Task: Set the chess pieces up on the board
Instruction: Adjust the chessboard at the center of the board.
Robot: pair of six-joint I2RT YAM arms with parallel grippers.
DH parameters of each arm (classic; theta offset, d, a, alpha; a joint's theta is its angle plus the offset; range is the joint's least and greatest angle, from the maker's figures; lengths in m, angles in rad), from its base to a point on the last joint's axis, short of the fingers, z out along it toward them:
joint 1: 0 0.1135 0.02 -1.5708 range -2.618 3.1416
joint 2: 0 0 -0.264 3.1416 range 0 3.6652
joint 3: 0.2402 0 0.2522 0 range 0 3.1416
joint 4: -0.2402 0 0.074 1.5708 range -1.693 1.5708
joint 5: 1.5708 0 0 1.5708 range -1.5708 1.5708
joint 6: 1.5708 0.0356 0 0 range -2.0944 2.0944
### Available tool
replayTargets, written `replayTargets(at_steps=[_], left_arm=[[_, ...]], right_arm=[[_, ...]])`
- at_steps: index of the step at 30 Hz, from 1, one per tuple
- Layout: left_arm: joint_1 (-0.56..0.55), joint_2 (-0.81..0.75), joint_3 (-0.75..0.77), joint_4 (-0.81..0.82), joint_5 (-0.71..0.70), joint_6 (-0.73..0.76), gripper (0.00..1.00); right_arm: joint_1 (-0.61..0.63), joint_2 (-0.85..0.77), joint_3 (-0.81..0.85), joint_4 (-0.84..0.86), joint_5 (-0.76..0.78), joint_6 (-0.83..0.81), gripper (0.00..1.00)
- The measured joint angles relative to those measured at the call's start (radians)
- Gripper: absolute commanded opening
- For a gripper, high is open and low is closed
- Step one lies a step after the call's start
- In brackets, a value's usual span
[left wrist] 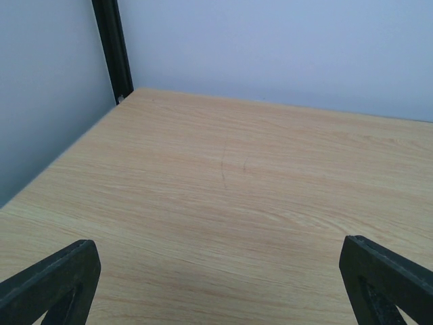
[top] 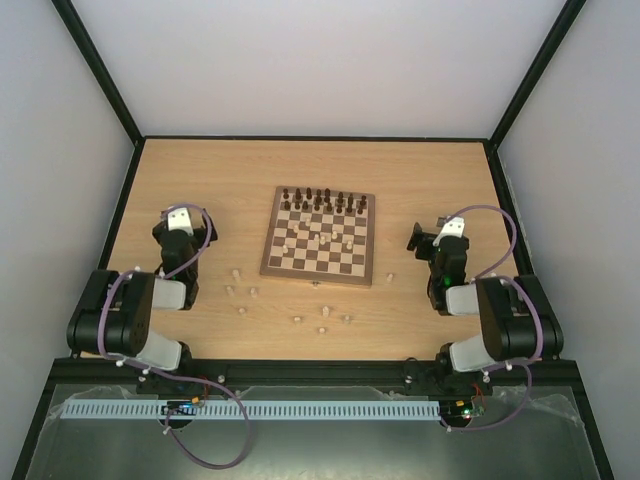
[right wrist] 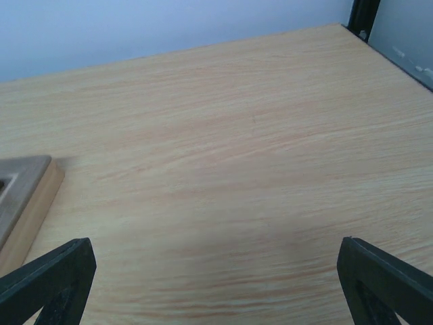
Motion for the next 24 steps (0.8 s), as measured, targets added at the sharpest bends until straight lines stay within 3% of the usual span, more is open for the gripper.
replayTargets(at_steps=[6, 11, 15, 20, 24], left_arm=[[-0.063, -0.162, 0.098, -0.268, -0.106, -0.031, 1.00], [-0.082, -0.341, 0.188, -0.494, -0.080, -0.138, 0.99], [-0.161, -0.540, 0.227, -0.721, -0.045, -0.272, 1.00], [-0.193, -0.748, 0.349, -1.006, 0.063, -0.446, 1.00], [-0.198, -0.901, 0.400, -1.181, 0.141, -0.529, 1.00]], right_arm=[[0.000, -0.206, 0.210, -0.382, 0.041, 0.068, 0.99], [0.000, -0.337, 0.388, -0.687, -0.016, 0.163, 0.99], [0.000, -0.411, 0.494, -0.946, -0.086, 0.270, 0.99], [0.000, -0.558, 0.525, -1.226, -0.109, 0.470, 0.99], [-0.001, -0.738, 0.458, -1.265, -0.213, 0.558, 0.99]])
